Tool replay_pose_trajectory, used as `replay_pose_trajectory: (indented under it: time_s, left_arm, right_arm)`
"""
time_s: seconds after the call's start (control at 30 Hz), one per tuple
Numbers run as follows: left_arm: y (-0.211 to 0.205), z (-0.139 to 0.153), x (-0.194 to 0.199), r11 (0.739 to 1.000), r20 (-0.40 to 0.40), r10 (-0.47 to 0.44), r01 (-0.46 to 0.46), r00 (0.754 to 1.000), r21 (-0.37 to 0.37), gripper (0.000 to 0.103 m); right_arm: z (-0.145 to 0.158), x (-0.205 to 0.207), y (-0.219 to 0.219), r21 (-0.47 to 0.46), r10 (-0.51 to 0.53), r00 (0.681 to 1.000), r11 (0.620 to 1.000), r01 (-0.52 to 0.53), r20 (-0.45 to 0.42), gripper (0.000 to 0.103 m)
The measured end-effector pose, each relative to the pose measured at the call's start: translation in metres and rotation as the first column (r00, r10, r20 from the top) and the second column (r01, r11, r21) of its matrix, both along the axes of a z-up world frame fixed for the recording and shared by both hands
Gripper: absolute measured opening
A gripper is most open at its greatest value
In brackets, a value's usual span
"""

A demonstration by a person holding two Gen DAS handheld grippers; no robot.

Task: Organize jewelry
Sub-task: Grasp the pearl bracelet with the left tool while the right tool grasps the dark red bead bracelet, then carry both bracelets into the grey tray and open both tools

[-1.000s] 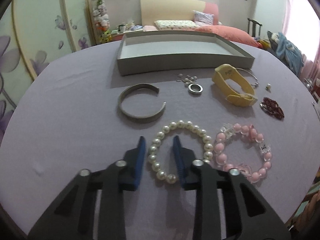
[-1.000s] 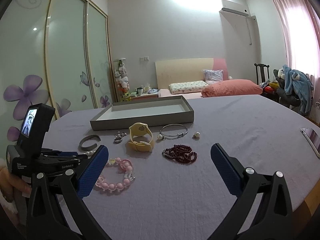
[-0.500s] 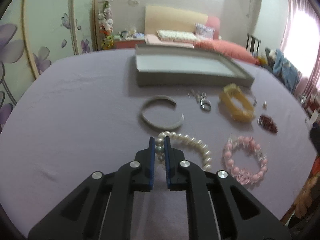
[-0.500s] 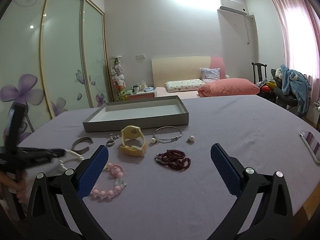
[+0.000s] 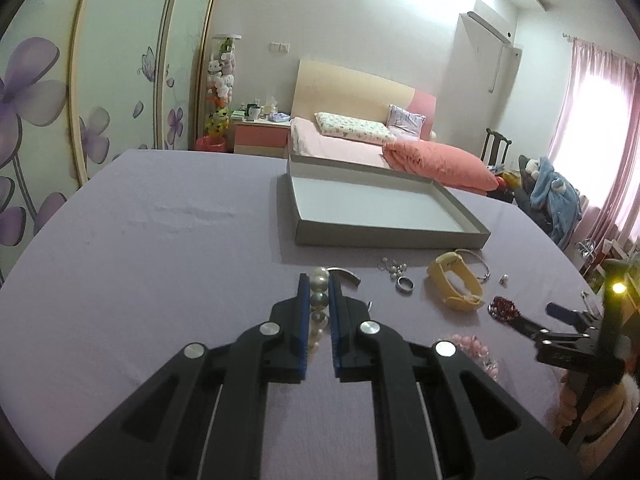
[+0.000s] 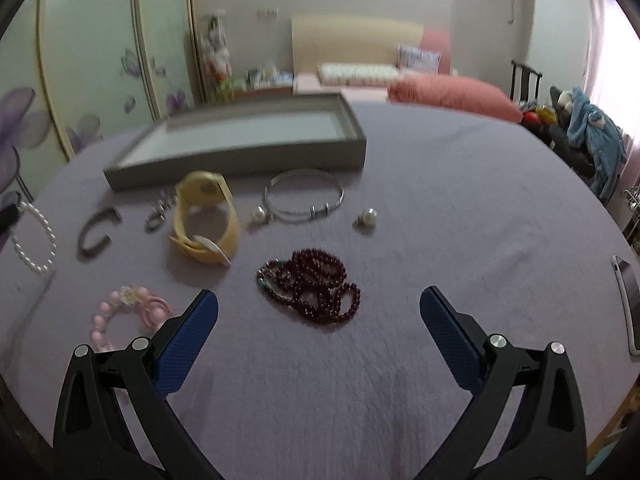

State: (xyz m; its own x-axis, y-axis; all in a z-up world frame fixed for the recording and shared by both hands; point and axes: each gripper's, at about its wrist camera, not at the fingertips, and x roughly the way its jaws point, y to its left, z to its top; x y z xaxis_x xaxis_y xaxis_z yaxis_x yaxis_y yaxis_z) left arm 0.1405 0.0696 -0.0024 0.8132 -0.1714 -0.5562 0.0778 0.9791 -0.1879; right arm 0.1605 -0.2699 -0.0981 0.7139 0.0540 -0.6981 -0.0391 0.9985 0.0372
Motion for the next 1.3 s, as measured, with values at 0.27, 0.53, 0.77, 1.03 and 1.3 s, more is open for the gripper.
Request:
replay_pose_trajectory:
  time_s: [0.27, 0.53, 0.77, 1.03, 1.3]
  left_arm:
    - [0.0, 0.001, 0.004, 1.0, 0.008, -0.015, 0.015, 1.0, -0.007, 0.01]
    - [-0.002, -0.001, 0.004, 1.0, 0.005, -0.018, 0.018, 1.0, -0.004, 0.01]
    - [-0.004, -0.003, 0.004, 1.0, 0.012, -0.019, 0.019, 1.0, -0.004, 0.01]
    - [-0.001, 0.008, -0.009, 1.0, 0.047, -0.014, 0.014, 0.999, -0.009, 0.01]
    - [-0.002, 0.024, -0.025, 1.0, 0.102, -0.015, 0.015, 0.995, -0.002, 0.01]
  right_arm:
    - [-0.013, 0.027, 0.004, -0.003, 0.021, 0.991, 1.0, -0.022, -0.135, 0.083]
    - [-0.01, 0.03, 0.001, -0.002, 0.021, 0.991, 1.0, -0.021, -0.132, 0.072]
    - [-0.006, 0.027, -0.001, 0.038, 0.062, 0.992, 0.998, -0.058, -0.108, 0.011]
    - [0.011, 0.009, -0.013, 0.115, 0.067, 0.998, 0.991, -0.067, 0.007, 0.007]
    - [0.049, -0.008, -0.014, 0.147, 0.088, 0.987, 0.983, -0.107, 0.132, 0.005]
